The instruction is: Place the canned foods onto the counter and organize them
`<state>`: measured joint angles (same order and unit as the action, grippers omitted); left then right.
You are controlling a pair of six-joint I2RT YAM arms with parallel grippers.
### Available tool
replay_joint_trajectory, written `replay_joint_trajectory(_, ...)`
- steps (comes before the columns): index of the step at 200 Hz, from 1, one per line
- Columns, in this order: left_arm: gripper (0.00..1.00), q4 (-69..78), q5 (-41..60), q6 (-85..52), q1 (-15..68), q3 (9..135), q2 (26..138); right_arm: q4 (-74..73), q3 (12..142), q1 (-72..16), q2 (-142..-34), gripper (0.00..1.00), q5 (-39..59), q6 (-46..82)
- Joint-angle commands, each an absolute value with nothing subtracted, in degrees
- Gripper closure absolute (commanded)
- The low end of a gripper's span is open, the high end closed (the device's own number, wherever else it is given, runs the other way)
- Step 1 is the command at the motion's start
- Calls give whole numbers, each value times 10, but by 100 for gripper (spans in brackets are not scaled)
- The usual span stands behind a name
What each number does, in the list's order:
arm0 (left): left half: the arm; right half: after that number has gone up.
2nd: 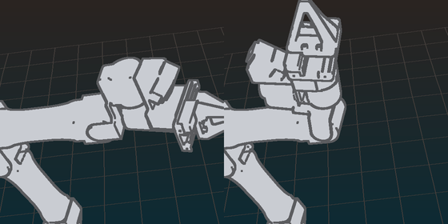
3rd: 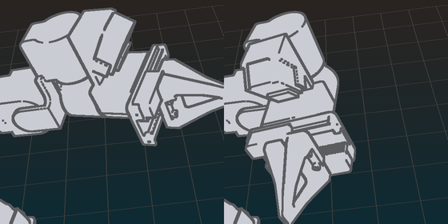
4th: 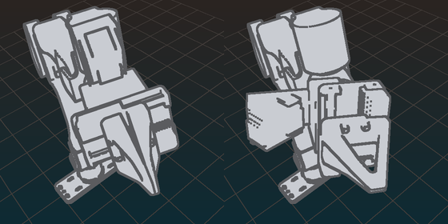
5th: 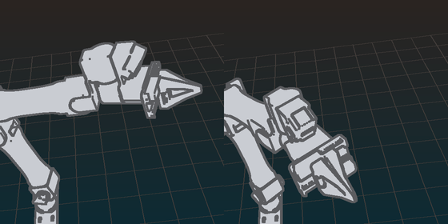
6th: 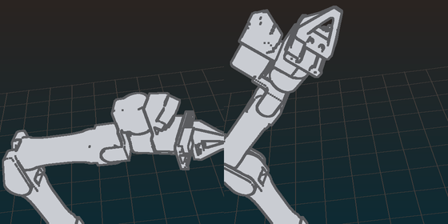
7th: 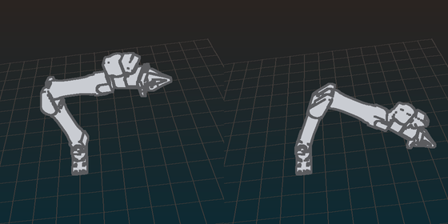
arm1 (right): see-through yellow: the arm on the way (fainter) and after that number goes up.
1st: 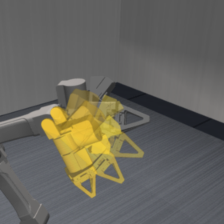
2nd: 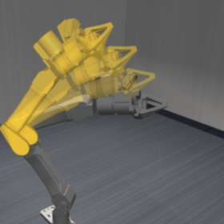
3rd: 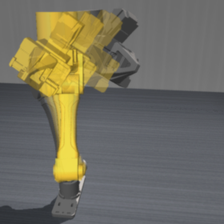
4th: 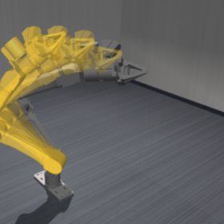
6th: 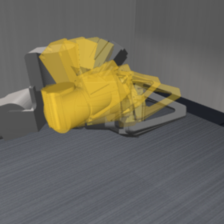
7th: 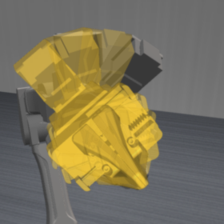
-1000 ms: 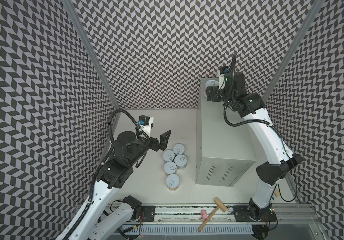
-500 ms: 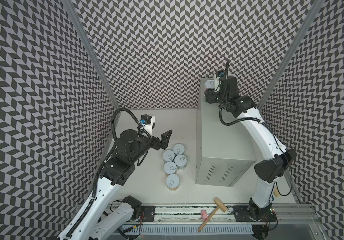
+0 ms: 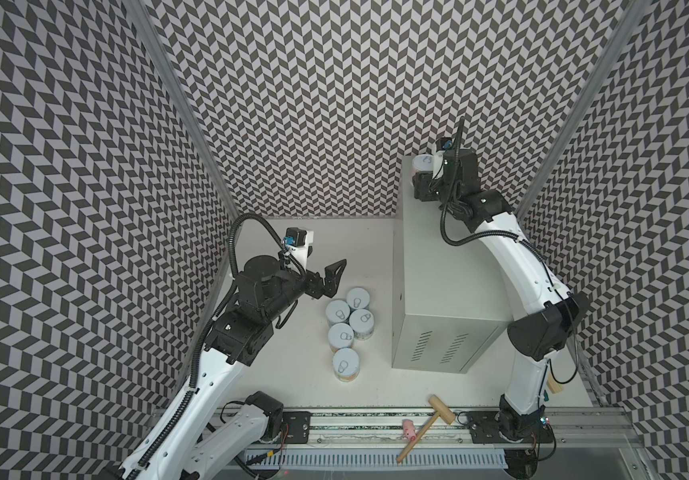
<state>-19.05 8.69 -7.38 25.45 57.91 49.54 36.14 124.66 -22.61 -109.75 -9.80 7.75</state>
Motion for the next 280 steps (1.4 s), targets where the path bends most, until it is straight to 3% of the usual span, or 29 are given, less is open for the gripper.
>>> replay_joint_trajectory(1, 0, -174, 96, -78, 249, 574, 496, 324, 1260, -222, -1111, 30, -85, 84)
replay_joint_trajectory(46, 0, -174, 99, -79, 248, 574, 498, 333, 1281, -220, -1119, 29, -72, 85)
replay_joint_trajectory(108, 0, -174, 107, -81, 246, 574, 499, 326, 1235, -219, -1011, 0, 0, 88)
replay_joint_trajectory(165, 0, -171, 111, -82, 244, 572, 499, 323, 1209, -161, -945, 1, 19, 119)
replay_joint_trajectory(221, 0, -171, 106, -81, 244, 571, 498, 366, 1358, -70, -1048, 1, 119, 151)
replay_joint_trajectory(280, 0, -171, 108, -82, 244, 571, 506, 294, 1333, -19, -1096, 0, 238, 153)
